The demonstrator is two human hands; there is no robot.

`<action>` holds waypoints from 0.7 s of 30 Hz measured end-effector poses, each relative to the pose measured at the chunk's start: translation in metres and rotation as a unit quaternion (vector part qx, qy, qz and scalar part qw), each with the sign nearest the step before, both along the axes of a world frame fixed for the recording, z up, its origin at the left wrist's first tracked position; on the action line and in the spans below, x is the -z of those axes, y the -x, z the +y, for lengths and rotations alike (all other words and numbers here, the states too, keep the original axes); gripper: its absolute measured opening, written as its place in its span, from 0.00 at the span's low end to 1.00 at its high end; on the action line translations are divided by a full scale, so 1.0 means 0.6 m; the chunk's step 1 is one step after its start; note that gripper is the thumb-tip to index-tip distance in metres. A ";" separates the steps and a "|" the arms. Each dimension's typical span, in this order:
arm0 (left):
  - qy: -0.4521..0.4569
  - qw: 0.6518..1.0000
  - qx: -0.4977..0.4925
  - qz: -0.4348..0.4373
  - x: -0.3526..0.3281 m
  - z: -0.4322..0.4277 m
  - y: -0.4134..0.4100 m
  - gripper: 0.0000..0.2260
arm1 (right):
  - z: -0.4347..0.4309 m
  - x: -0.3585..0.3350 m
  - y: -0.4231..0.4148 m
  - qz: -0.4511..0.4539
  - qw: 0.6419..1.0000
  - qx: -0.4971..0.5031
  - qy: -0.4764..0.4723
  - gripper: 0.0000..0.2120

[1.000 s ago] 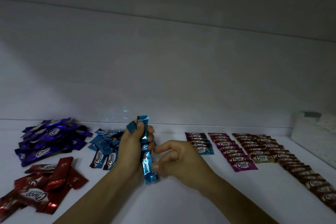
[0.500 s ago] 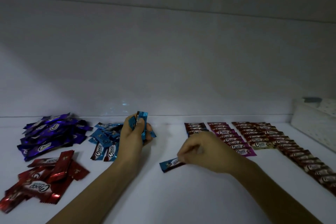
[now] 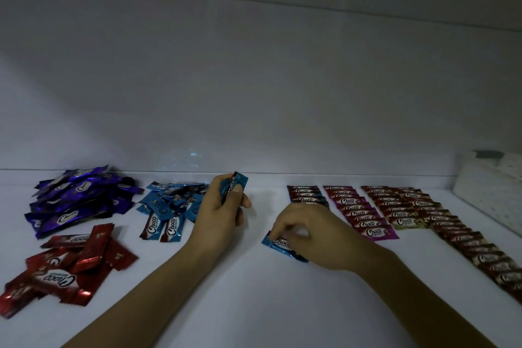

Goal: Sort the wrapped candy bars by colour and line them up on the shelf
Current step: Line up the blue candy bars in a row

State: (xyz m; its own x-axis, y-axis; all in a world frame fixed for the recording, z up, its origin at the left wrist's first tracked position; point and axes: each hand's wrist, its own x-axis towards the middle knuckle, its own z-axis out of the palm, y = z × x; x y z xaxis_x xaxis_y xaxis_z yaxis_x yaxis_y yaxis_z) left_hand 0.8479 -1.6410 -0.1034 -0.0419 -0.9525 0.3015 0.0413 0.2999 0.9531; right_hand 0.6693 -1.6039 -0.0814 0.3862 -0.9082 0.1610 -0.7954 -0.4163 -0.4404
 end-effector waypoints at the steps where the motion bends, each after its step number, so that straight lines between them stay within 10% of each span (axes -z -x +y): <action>1: -0.002 1.000 0.004 -0.001 0.000 0.000 -0.001 0.06 | 0.001 -0.003 0.003 0.000 1.000 0.016 0.009 0.09; 21: 0.046 0.994 -0.015 -0.093 0.001 0.003 -0.005 0.04 | -0.036 0.003 0.066 0.114 0.963 0.195 0.145 0.08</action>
